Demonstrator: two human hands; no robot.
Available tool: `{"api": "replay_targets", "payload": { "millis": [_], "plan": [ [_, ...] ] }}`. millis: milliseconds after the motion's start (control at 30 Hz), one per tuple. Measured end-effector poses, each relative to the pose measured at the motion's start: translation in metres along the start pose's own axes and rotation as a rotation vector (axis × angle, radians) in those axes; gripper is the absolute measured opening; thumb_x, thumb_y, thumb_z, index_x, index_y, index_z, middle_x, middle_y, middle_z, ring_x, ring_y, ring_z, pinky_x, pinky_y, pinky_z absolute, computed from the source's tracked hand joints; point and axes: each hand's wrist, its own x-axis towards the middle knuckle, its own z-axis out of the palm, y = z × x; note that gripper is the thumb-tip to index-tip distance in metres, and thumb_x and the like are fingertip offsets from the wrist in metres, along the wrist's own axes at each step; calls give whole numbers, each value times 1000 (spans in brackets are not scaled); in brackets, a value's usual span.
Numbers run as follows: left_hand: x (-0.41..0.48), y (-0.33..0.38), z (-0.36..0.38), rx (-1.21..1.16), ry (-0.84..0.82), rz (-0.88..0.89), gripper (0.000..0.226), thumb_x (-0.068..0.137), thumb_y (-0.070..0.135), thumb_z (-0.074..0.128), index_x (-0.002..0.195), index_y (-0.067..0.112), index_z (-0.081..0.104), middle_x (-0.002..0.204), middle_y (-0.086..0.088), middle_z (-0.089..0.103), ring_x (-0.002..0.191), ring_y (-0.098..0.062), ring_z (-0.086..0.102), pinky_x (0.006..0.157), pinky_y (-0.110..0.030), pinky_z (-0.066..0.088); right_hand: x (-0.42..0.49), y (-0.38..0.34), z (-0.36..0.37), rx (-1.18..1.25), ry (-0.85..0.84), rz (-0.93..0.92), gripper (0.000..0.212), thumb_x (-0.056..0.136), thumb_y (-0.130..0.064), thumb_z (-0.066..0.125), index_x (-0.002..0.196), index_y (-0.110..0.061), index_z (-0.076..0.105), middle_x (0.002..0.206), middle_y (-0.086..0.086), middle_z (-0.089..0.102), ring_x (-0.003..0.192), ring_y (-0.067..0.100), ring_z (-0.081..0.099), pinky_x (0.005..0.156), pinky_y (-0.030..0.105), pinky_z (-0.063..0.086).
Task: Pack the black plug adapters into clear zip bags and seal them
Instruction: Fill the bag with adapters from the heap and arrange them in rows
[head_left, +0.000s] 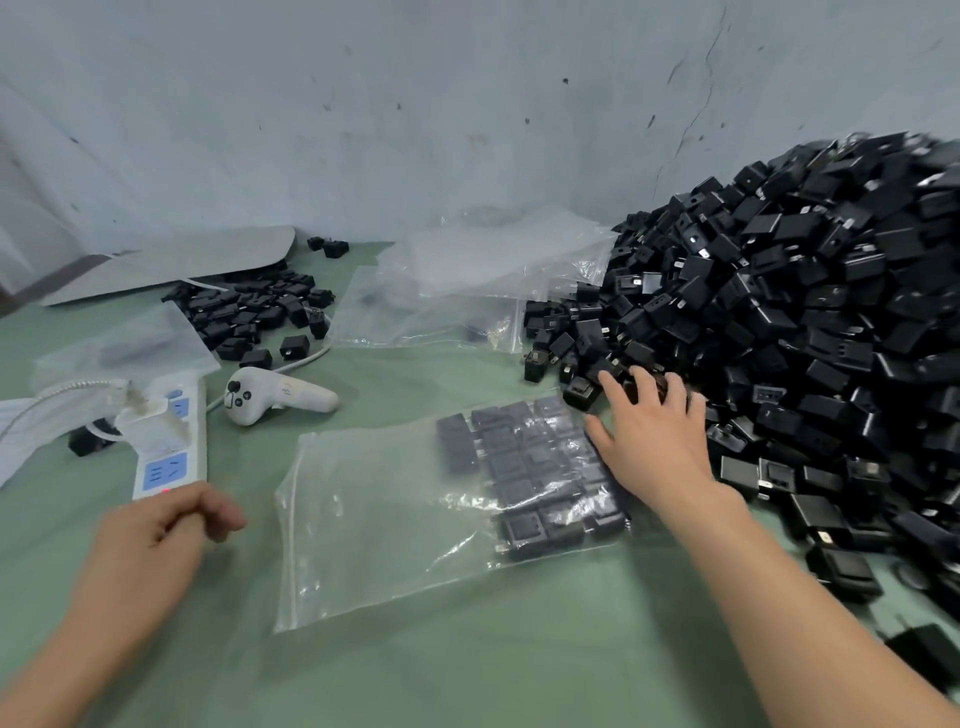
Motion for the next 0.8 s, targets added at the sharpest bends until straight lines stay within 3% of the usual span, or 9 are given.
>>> {"api": "replay_targets", "payload": {
  "millis": [67,133,267,333,400,500,600,700,800],
  "plan": [
    [-3,-7,-5,-31,21,-87,41,69,18,36,76,36,73,69,10,69,63,-4,57,61,-30,44,0,7,-2,-54,94,-10,59,98,-60,35,149,-30,35,146,7,40,128,36,40,108,46,33],
    [-8,-6,-8,-59,26,-112,41,67,19,36,76,34,73,68,8,68,58,-8,54,58,-35,43,-2,12,-1,-64,148,-16,49,96,-61,40,133,-31,48,127,4,49,109,28,51,97,41,38],
    [-14,14,-8,-135,56,-110,39,68,16,38,73,32,73,66,6,68,54,-7,53,54,-27,44,-5,11,6,-13,248,-96,34,95,-50,48,115,-24,60,120,7,56,94,26,62,92,41,39],
    [-17,25,-5,-183,79,-87,40,75,7,40,72,31,72,67,6,67,52,-4,51,49,-16,40,0,9,7,21,277,-111,40,95,-45,51,127,-21,59,126,11,58,97,29,64,92,42,41],
    [-19,35,-2,-241,109,-61,44,79,0,42,72,30,73,66,5,67,52,-3,50,49,-11,38,6,9,8,30,267,-118,54,96,-44,51,143,-19,47,138,17,53,116,32,59,97,44,44],
    [-21,47,3,-330,145,-21,46,81,-7,43,73,27,73,65,3,67,54,-5,50,53,-8,40,19,8,10,51,214,-135,67,99,-47,46,156,-17,27,157,22,32,144,36,33,111,47,38],
    [-18,58,10,-360,156,34,40,77,2,42,73,27,73,66,2,67,56,-7,51,54,-8,41,34,5,12,28,176,-141,69,100,-54,39,158,-23,19,163,16,23,151,38,15,116,49,30],
    [-9,68,18,-361,159,46,38,74,7,41,74,27,73,68,2,68,57,-8,52,54,-12,41,42,-1,11,4,191,-153,57,99,-56,41,149,-29,38,156,9,37,144,33,31,108,50,37],
    [0,76,24,-366,149,50,41,78,2,42,71,28,72,67,2,67,56,-6,51,54,-14,41,39,1,15,41,294,-187,37,96,-49,52,124,-26,57,130,4,56,120,30,48,89,44,45]
  ]
}}
